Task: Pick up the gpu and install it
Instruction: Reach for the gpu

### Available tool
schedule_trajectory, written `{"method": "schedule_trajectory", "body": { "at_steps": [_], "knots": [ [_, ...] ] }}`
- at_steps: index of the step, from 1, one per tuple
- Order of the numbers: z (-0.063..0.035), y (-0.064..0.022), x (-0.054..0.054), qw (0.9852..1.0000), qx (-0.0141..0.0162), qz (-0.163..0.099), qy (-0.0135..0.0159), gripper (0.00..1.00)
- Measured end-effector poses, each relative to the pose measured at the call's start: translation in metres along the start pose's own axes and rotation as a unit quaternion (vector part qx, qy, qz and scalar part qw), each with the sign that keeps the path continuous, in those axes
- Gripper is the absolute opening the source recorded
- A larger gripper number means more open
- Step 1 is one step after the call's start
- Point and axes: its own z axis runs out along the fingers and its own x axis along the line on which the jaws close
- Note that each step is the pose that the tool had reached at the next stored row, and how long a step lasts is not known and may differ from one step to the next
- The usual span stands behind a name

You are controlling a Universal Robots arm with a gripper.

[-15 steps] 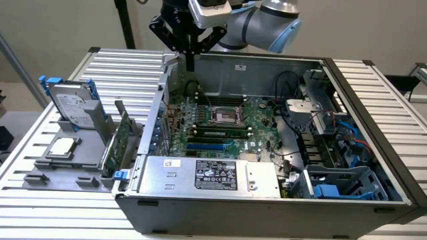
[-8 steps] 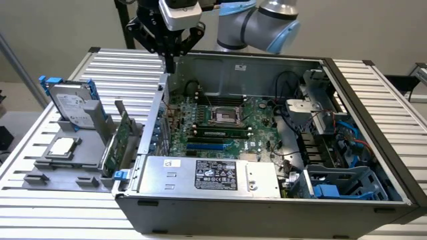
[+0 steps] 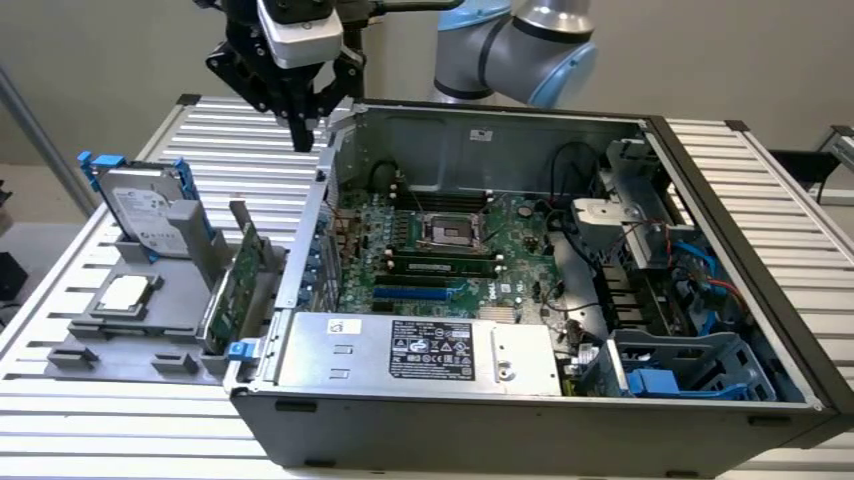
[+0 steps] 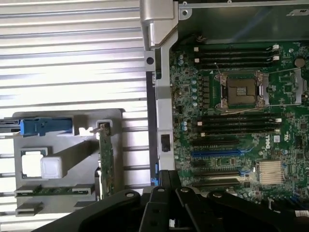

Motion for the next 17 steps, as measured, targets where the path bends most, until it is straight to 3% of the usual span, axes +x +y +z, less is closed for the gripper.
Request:
{"method": "schedule_trajectory", "body": {
  "at_steps": [12,17],
  "knots": [
    [0.0066,-0.0073,0.054,1.0000,0.0067,0.000,-0.0004,0.11],
    [0.0092,-0.0104,0.071,1.0000,0.0088,0.000,-0.0004,0.11]
  ]
}}
